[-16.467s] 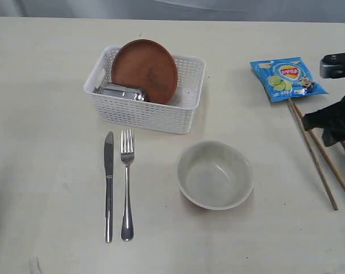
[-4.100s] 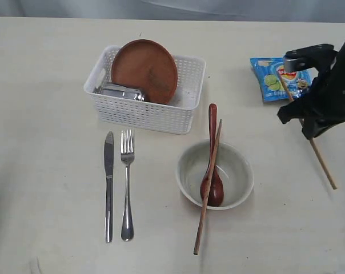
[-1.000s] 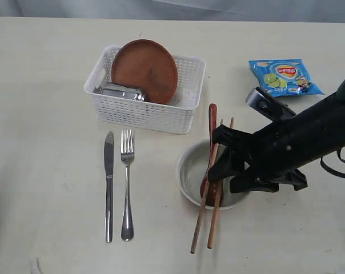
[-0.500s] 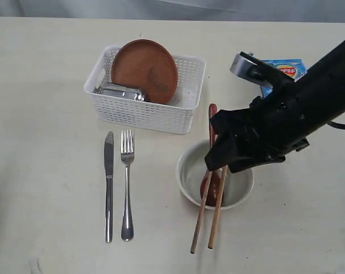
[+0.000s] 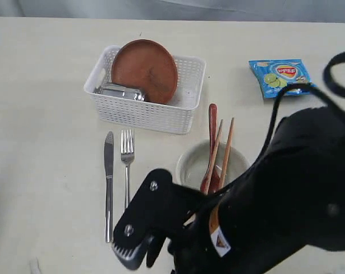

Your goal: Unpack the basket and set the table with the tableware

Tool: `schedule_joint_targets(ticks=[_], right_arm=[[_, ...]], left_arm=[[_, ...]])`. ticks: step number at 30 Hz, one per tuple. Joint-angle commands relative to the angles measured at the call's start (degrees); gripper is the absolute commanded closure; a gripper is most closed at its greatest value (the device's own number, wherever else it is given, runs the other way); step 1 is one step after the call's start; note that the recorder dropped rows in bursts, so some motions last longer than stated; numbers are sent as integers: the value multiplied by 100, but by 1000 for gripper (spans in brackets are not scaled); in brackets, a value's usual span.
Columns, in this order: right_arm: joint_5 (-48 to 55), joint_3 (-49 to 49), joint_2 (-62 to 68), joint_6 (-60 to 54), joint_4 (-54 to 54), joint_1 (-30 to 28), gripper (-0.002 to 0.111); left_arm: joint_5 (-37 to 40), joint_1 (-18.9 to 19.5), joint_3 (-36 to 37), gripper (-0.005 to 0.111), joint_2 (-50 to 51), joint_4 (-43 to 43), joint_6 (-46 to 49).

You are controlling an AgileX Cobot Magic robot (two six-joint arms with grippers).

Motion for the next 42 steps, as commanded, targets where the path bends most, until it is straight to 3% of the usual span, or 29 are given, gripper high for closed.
schedule_joint_targets(ticks=[1,3,14,28,42], right_arm=[[-94,4,381,41,-220,197,99],[-106,4,505,41,-311,197,108],[-330,4,845,-14,-698,197,109],[-317,4,845,732,-1644,197,109],[-92,-10,267,1044,-1354,201,109]], left_arm=[[-60,-24,15,107,-18,2,9],[-60,-24,15,107,-18,2,9],[-60,-24,15,107,-18,2,9],[-60,-24,15,107,-18,2,9],[-60,-24,15,107,-18,2,9]])
